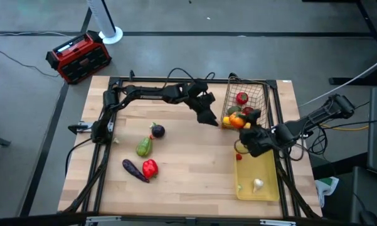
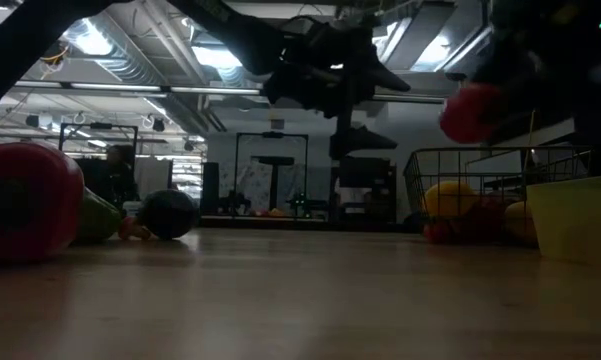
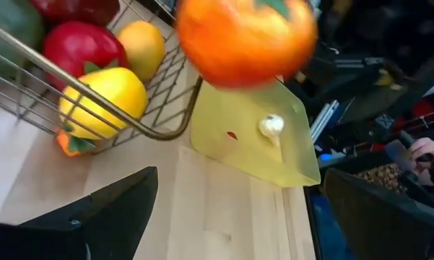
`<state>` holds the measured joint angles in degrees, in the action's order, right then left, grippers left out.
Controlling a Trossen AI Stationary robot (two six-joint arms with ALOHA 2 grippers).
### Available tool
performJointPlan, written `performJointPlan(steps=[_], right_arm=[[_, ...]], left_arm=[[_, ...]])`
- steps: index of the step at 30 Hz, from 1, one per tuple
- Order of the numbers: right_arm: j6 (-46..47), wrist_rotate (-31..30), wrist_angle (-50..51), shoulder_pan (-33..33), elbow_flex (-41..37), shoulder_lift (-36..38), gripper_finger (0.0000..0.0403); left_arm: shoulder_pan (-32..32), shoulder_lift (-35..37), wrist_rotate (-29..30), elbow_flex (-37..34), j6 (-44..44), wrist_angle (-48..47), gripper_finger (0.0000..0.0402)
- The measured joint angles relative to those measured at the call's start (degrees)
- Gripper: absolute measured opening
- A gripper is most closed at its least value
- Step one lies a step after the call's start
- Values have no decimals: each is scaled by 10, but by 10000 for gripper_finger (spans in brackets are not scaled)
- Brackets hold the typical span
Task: Sort produce into baskets
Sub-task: Put the orange tomato into the wired basket, then put the onion into the yellow bin
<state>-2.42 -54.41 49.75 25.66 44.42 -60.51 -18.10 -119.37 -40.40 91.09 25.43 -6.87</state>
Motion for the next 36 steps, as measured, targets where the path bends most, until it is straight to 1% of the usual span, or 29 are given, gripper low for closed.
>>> performJointPlan(steps=[3, 6, 14, 20, 23, 26, 28, 30, 31, 33, 36], right_arm=[[36, 0, 45, -33, 0, 0, 253], [39, 5, 56, -63, 0, 0, 253], [37, 96, 58, -128, 0, 0, 253], [37, 117, 58, -155, 0, 0, 255], [37, 132, 58, -163, 0, 0, 277], [36, 150, 58, -164, 0, 0, 321], [36, 160, 59, -164, 0, 0, 353], [36, 162, 58, -164, 1, 0, 383], [37, 163, 58, -164, 2, 0, 390], [37, 163, 58, -164, 2, 0, 391], [37, 165, 58, -164, 2, 0, 374]], left_arm=[[-4, 0, 0, 0, 0, 0, 390], [-3, 0, 1, 0, 1, 0, 390], [17, 0, 3, 0, -2, 0, 391], [33, 0, 10, -1, -27, -1, 390], [37, 0, 10, -1, -33, -2, 390], [37, 2, 11, -1, -35, -7, 390], [35, 11, 12, -1, -46, -27, 390], [32, 26, 16, -1, -66, -67, 390], [31, 36, 24, -1, -79, -93, 390], [30, 58, 59, -1, -117, -154, 390], [32, 95, 155, -1, -165, -263, 390]])
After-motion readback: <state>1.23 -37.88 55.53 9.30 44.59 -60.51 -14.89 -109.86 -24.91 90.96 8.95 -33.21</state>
